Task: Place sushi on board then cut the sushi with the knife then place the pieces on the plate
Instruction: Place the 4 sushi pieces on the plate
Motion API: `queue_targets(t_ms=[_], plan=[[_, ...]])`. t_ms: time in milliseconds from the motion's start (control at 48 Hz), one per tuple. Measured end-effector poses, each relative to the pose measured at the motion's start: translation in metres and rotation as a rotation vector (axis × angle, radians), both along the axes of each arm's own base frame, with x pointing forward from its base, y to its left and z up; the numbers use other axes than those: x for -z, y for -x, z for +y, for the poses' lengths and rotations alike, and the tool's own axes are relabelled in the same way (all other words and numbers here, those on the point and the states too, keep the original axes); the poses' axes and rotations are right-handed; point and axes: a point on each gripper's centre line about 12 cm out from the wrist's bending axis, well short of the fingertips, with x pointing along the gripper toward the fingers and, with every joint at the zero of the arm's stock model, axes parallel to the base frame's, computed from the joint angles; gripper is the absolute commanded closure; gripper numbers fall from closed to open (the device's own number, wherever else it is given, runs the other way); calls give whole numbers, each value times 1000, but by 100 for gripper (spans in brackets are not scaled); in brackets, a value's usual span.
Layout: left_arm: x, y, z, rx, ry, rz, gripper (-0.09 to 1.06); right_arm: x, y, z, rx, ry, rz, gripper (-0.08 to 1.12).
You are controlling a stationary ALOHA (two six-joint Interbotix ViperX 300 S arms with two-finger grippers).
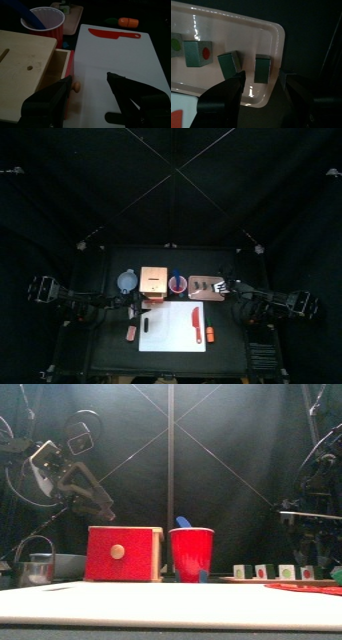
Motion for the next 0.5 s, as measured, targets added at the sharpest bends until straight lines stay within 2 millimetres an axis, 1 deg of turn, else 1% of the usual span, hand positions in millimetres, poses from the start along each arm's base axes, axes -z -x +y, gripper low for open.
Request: queue_targets(t_ms=[62,104,146,167,188,250,271,312,354,375,417,500], plan=[[-2,-2,0,0,0,-5,5,-33,-7,3,-73,87,-78,16],[-3,-2,0,-1,3,-8,5,-54,-19,14,-197,153,-149,16],[-5,-4,0,-2,3,-17,5,-68,-35,30,-346,192,-211,16],[-7,-5,1,-3,1,-23,5,-74,-49,45,-465,210,-254,16],[-8,-6,1,-6,2,-31,5,-76,-56,53,-523,214,-273,16],[-9,-9,2,-18,4,-48,5,-90,-85,91,-780,257,-376,16],[-11,-10,3,-24,6,-62,5,-95,-92,101,-849,284,-412,16],[-14,-14,5,-38,7,-91,5,-105,-102,113,-945,346,-484,16],[-21,-19,6,-47,3,-136,5,-107,-107,114,-973,392,-526,16],[-23,-21,6,-49,1,-148,5,-105,-109,113,-988,418,-538,16],[-23,-23,6,-54,0,-158,5,-93,-110,111,-1006,449,-553,16],[-15,-24,7,-59,1,-135,5,-66,-108,100,-995,475,-584,16]])
